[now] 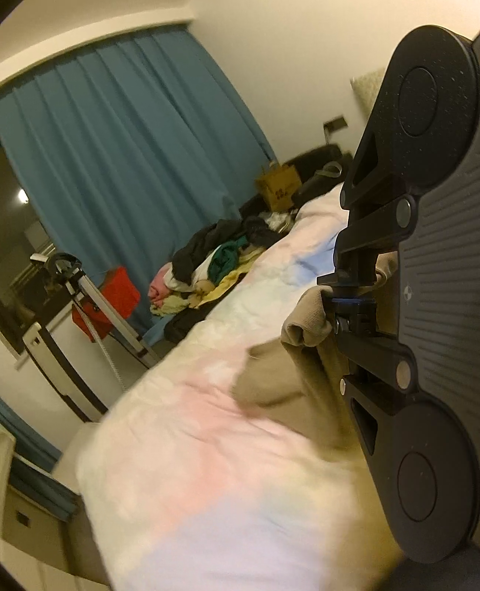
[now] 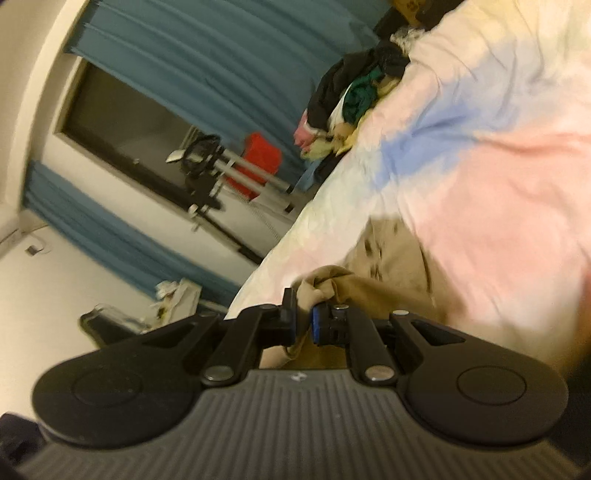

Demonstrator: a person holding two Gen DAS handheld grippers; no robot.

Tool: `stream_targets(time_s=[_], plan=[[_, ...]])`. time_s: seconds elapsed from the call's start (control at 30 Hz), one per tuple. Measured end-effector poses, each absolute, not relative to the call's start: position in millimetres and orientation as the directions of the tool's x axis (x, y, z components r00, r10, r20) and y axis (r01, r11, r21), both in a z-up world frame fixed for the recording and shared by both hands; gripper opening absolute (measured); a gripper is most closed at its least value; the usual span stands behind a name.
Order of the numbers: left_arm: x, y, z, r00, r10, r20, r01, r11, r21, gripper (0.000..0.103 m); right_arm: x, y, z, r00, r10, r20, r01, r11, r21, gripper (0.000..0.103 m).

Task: Fold clothes
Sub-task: 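Lift the shirt end with both grippers and fold it over the bundle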

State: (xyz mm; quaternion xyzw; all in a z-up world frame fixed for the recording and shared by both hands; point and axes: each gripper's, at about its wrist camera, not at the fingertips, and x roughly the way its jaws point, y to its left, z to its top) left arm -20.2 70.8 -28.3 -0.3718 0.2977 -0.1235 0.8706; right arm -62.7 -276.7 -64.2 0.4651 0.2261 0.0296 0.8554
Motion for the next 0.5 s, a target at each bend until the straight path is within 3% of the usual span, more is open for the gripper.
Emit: stream_targets(time_s=[0.27, 0.5], plan=[[132.5, 43.5, -68.7, 0.771, -0.336, -0.541, -0.081, 0.791, -0.607, 0.007, 80.3, -283.4, -95.3, 0.842, 0.205, -0.499, 0.322, 0.551, 0.770, 0.013], [174.7, 54.5, -118.6, 0.733, -0.378, -0.566, -0.066, 0.788, -0.612, 0.009, 119.0, -303.3, -151.6, 0.789, 0.317, -0.527, 0.312, 0.533, 0.787, 0.018]])
